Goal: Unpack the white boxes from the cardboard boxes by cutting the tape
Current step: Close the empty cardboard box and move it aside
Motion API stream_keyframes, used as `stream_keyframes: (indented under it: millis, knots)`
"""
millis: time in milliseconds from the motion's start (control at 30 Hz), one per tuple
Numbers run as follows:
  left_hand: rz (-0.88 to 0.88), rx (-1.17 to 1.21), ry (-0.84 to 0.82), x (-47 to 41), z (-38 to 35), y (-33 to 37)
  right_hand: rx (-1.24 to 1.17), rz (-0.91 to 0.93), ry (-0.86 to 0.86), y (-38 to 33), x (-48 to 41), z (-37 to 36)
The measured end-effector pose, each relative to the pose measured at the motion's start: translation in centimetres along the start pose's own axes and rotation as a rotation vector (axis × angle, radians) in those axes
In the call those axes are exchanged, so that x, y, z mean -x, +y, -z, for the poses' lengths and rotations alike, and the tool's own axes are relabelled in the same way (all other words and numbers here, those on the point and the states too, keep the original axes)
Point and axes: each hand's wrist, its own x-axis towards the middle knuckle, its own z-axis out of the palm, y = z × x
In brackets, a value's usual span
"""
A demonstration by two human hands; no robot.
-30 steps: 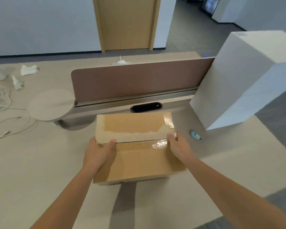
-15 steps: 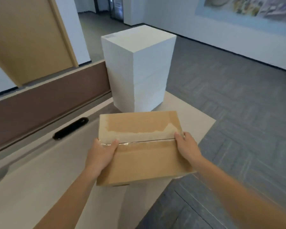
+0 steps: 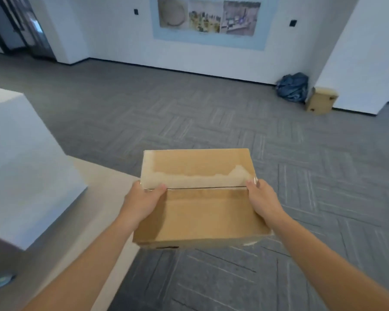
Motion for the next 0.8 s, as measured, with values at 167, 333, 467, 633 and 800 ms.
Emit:
stream_keyframes:
  millis: [167,333,467,633,800]
  knots:
    - [-0.063,0.0,-0.131,-9.1,-10.5,8.8,-0.049,-0.092,0.125,2.0,-10.3,7.6]
    - [-0.162,0.012,-0.28,-19.3,-20.9,18.3,-0.053,-0.158,0.276,2.2,-21.1,14.4]
    - [-0.208,0.017,-0.368,-25.8,-28.7,26.5,-0.07,-0.222,0.37,2.0,-28.8,20.1]
    - [-0.26,-0.033,-0.447,-32.1,-39.7,36.3,-0.086,-0.292,0.457,3.2,-38.8,28.7]
    - [-0.303,-0.067,-0.49,-38.3,-52.4,46.3,-0.073,-0.273,0.509,5.5,-51.5,38.2]
